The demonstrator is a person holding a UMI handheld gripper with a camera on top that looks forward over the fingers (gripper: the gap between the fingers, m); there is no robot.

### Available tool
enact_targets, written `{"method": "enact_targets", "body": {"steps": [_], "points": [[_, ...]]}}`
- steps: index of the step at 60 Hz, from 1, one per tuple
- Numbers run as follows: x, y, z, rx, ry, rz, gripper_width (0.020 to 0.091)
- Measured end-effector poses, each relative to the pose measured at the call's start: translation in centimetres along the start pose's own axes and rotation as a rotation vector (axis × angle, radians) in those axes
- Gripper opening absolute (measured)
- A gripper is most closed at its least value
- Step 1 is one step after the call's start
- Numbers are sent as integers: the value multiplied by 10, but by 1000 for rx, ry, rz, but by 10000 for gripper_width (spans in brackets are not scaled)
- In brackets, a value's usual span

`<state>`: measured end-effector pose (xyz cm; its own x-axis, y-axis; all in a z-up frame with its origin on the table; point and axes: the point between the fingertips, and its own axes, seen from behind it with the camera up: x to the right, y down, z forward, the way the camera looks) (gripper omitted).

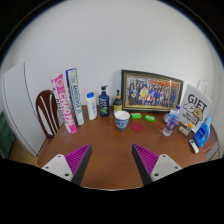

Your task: Pour water

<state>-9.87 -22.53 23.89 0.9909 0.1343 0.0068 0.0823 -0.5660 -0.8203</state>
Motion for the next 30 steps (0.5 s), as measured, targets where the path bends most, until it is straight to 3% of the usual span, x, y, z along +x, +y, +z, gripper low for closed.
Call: {"method": "enact_targets", "body": {"steps": [15,30], "points": [[44,10,20,-14,34,38,849],[161,21,64,33,126,58,853]]}}
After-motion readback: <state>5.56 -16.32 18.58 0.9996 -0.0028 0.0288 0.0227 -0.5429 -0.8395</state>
